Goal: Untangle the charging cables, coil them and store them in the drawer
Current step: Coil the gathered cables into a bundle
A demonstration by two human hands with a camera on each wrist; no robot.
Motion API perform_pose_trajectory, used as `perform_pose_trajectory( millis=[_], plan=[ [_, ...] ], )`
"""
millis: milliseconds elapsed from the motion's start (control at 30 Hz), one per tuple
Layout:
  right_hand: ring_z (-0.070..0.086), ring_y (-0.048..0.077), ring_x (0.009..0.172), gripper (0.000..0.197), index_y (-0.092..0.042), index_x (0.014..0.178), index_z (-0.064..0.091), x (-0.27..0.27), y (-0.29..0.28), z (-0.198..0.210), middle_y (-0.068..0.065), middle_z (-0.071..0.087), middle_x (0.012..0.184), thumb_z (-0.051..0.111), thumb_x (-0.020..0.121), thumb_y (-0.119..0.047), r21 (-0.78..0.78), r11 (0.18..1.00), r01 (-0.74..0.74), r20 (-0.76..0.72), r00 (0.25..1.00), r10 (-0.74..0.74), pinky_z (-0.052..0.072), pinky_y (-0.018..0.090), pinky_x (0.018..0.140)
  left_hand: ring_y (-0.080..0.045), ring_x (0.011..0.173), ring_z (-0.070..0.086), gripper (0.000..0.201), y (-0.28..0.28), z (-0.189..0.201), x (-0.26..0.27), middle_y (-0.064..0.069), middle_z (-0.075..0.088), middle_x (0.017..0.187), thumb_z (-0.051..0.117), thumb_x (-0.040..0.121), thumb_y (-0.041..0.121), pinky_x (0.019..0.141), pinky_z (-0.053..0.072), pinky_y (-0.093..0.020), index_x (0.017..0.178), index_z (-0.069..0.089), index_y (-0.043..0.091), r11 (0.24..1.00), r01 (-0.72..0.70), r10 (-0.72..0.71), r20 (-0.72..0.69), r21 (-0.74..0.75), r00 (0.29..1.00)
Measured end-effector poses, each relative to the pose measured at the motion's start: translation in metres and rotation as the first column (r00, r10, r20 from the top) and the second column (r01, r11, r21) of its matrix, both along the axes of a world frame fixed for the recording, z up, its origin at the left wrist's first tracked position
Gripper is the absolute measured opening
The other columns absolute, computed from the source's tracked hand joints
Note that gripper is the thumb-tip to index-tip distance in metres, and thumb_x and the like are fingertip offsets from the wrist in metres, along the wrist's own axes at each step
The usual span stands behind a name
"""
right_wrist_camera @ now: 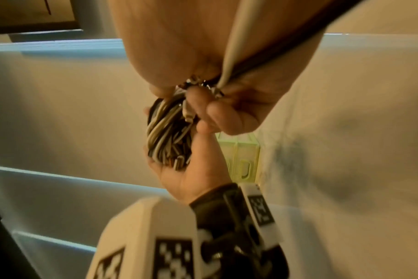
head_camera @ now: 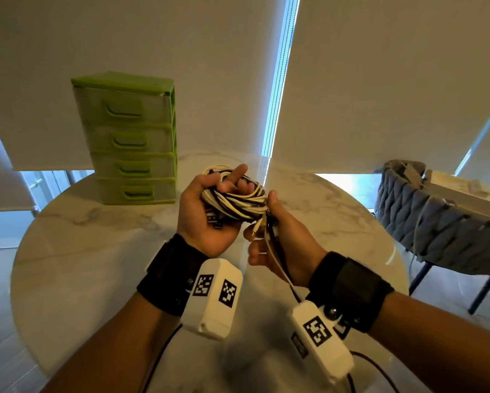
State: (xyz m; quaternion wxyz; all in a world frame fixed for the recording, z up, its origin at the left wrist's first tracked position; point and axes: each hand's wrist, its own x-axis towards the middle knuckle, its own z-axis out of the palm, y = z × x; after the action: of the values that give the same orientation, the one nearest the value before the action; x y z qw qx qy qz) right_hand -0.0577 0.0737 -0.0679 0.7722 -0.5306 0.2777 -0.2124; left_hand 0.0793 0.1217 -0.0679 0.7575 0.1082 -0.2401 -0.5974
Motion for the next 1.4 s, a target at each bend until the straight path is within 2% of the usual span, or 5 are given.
perform_pose_trajectory(
  millis=[233, 500, 800, 1133, 1400],
  plan=[
    [0.027, 0.008, 0.042, 0.029, -0.012, 0.095, 0.051, -0.002, 0.019, -0.006, 0.000, 0.043, 0.060, 0.050, 0.097, -0.041, -0.264, 0.949, -0.173, -0.256, 0.961, 0.104, 0.023, 0.022, 0.043, -0.015, 0.082, 0.068, 0.031, -0.008, -0.004, 0.007, 0.004, 0.067, 0.076, 0.062, 0.079, 0.028, 0.084, 0.057, -0.035, 0.100, 0.052, 0.007, 0.971, -0.234, 0.229, 0.099, 0.043, 0.968],
    [0.059, 0.023, 0.076, 0.034, -0.007, 0.100, 0.064, -0.027, 0.021, 0.053, 0.011, 0.065, 0.087, 0.044, 0.101, -0.034, -0.674, 0.245, -0.697, -0.725, 0.688, -0.034, 0.051, 0.039, 0.075, -0.015, 0.049, 0.058, 0.026, -0.012, -0.006, 0.008, -0.001, 0.059, 0.052, 0.067, 0.087, 0.015, 0.082, 0.053, -0.039, 0.061, 0.066, 0.009, 0.865, -0.469, 0.340, 0.480, 0.177, 0.809],
    [0.060, -0.001, 0.067, 0.021, -0.019, 0.093, 0.072, 0.006, -0.007, 0.119, -0.014, 0.064, 0.074, 0.059, 0.091, -0.036, -0.801, -0.091, -0.591, -0.585, 0.806, -0.087, 0.045, 0.016, 0.062, -0.018, 0.051, 0.057, 0.034, -0.003, -0.005, 0.004, -0.005, 0.057, 0.055, 0.050, 0.096, 0.013, 0.070, 0.052, -0.037, 0.066, 0.068, 0.011, 0.961, -0.263, 0.149, 0.639, 0.087, 0.755],
    [0.049, 0.007, 0.060, 0.030, -0.019, 0.087, 0.066, 0.030, -0.037, 0.105, -0.002, 0.058, 0.070, 0.065, 0.081, -0.048, -0.907, -0.022, -0.420, -0.413, 0.901, -0.133, 0.048, 0.032, 0.064, -0.009, 0.057, 0.051, 0.061, -0.009, -0.013, 0.008, 0.000, 0.056, 0.061, 0.061, 0.081, 0.060, 0.071, 0.040, -0.025, 0.113, 0.051, 0.010, 0.968, 0.241, -0.252, 0.262, 0.074, 0.932],
    [0.042, 0.004, 0.048, 0.043, -0.018, 0.085, 0.065, 0.035, -0.041, 0.112, -0.008, 0.051, 0.054, 0.066, 0.068, -0.057, -0.874, 0.086, -0.479, -0.486, 0.868, -0.105, 0.037, 0.020, 0.053, -0.020, 0.080, 0.055, 0.052, -0.005, -0.012, 0.010, -0.014, 0.059, 0.089, 0.066, 0.065, 0.006, 0.081, 0.053, -0.034, 0.116, 0.055, -0.001, 0.978, 0.177, -0.205, 0.408, 0.107, 0.890]
  ],
)
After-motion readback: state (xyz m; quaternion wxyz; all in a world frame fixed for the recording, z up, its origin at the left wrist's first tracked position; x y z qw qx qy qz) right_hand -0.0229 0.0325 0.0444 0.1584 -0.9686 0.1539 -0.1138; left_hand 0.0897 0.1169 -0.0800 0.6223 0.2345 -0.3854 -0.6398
